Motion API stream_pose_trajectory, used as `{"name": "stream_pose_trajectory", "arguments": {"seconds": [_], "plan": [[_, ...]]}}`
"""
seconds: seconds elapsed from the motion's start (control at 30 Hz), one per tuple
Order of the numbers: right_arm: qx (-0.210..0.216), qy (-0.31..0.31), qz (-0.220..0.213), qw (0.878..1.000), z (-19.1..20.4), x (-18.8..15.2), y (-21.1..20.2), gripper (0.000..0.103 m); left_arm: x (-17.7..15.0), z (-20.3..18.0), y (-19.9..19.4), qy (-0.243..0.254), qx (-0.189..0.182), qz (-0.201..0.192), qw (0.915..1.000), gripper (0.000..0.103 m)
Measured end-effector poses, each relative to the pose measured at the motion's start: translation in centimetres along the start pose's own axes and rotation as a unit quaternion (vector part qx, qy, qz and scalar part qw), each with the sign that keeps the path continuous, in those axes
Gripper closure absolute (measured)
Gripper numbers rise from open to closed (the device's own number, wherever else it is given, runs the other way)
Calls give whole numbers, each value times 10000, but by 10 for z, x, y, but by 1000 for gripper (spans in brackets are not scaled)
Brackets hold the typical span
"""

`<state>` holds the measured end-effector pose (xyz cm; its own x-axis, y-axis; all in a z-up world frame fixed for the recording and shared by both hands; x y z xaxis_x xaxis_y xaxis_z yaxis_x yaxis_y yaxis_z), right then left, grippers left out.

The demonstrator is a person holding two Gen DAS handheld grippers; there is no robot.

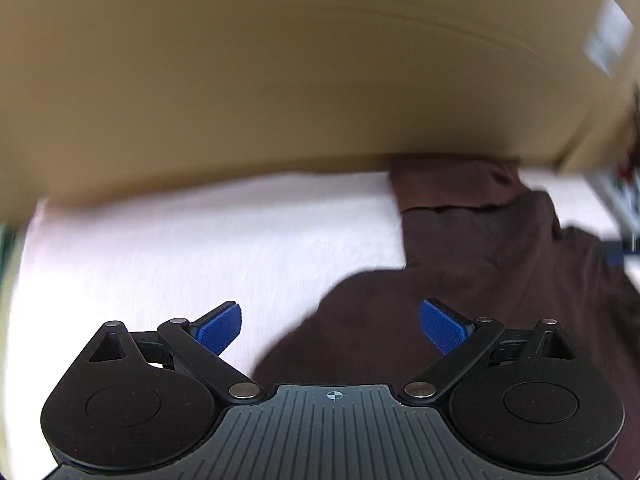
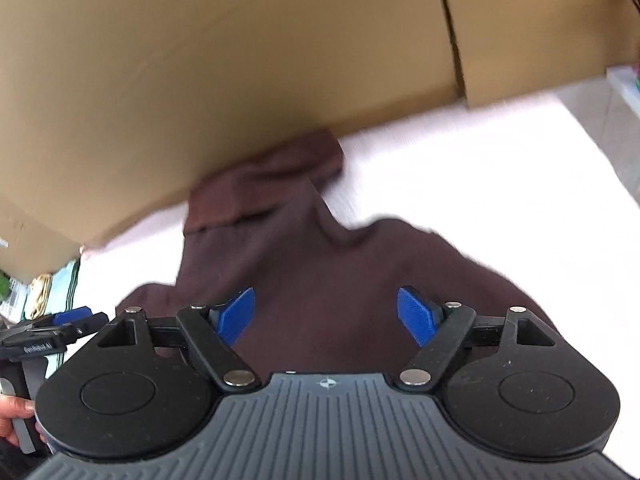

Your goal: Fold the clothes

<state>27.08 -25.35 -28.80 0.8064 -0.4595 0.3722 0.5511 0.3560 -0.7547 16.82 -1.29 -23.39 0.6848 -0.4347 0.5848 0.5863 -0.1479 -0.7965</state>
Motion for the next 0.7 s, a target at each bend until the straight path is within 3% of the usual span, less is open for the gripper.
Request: {"name": "stream_pose_trajectory", "arguments": {"seconds": [0.13,0.27,0.37,0.4,0.43,0.47,0.53,0.7], "plan": [[182,-110,59,9998,34,3,12,19,6,-12,21,486,-270,67,9984,3],[313,-100,138,9994,49,-13,16,17,11,-22,42,855,-592,143,9945,13],[353,55,268,9990,45,-28,12,16,13,-30,57,1086,-791,217,9907,35],[348,103,310,9989,41,-32,10,16,13,-31,61,1108,-806,262,9902,63],[330,140,336,9988,38,-35,8,16,13,-33,64,1131,-821,308,9897,77],[301,167,344,9988,37,-37,8,16,13,-35,65,1188,-788,303,9893,79],[260,195,318,9990,33,-35,6,16,14,-37,65,1341,-598,292,9887,95],[723,-144,245,9970,69,-11,12,16,11,-29,64,1251,-211,381,9912,97]]}}
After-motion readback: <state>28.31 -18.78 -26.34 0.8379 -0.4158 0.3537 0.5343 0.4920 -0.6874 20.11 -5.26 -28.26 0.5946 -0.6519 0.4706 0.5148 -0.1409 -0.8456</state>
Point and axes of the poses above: each gripper's, at about its wrist camera, not at the fingertips, and y roughly the way its jaws point, z to its left, x to its top, the point moved 8 cm from there along y, roughly the way its jaws point, and after that the axes turned 13 degrees about y, right-handed, at the moved point
